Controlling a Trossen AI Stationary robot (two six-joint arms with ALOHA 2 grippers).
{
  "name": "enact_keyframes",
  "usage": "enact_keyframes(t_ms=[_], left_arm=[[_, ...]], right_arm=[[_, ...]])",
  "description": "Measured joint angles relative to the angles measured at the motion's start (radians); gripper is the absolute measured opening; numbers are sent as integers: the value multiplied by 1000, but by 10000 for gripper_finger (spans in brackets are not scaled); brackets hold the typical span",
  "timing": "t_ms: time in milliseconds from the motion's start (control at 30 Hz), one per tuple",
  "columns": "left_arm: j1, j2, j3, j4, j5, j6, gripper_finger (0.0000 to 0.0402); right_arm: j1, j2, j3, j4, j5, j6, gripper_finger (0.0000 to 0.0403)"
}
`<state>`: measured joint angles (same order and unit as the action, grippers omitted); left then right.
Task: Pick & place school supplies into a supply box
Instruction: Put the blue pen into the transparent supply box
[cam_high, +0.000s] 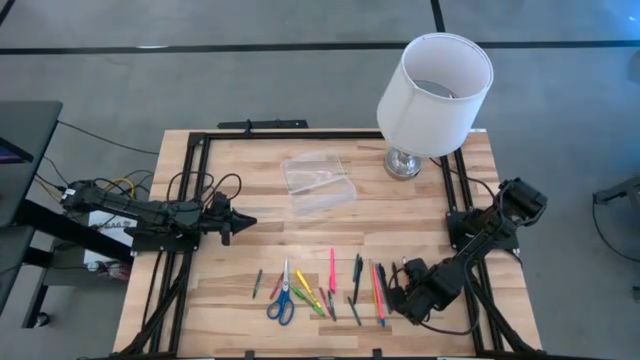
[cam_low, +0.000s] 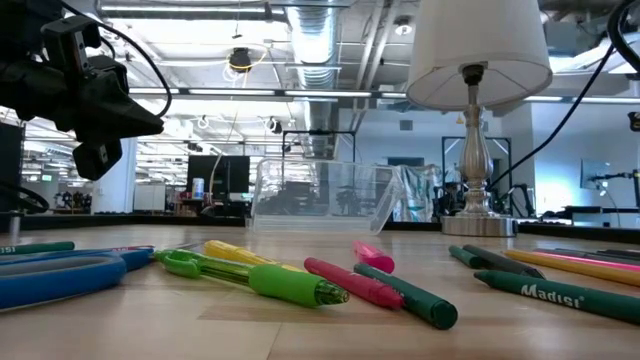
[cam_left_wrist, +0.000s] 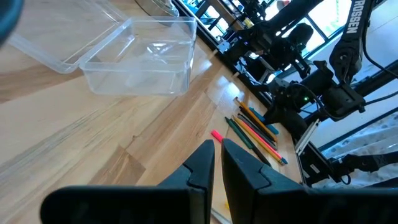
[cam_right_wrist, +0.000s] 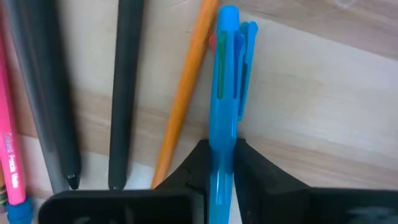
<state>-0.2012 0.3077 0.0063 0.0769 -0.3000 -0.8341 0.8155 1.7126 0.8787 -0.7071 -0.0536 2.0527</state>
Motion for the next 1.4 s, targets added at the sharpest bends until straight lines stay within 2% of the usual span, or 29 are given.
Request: enact_keyframes(t_ms=[233,700,867,1033,1233,1400], left_arm=[[0,0,0,0,0,0,24],[0,0,0,2,-28,9,24],[0,0,0,2,-28,10,24],[0,0,0,2,-28,8,24],[0,0,0,2,-27,8,24],[0,0,0,2,-27,7,24]], right_arm=[[-2,2,35,-42,32,-46,29],[-65,5,177,-121,189,-337,28],[-129,4,251,-124,276,-558,28],[-230,3,345,-129,341,-866,28],[-385,2,440,-173,350,-1250,28],[-518,1,502,-186,343,-1491,28]])
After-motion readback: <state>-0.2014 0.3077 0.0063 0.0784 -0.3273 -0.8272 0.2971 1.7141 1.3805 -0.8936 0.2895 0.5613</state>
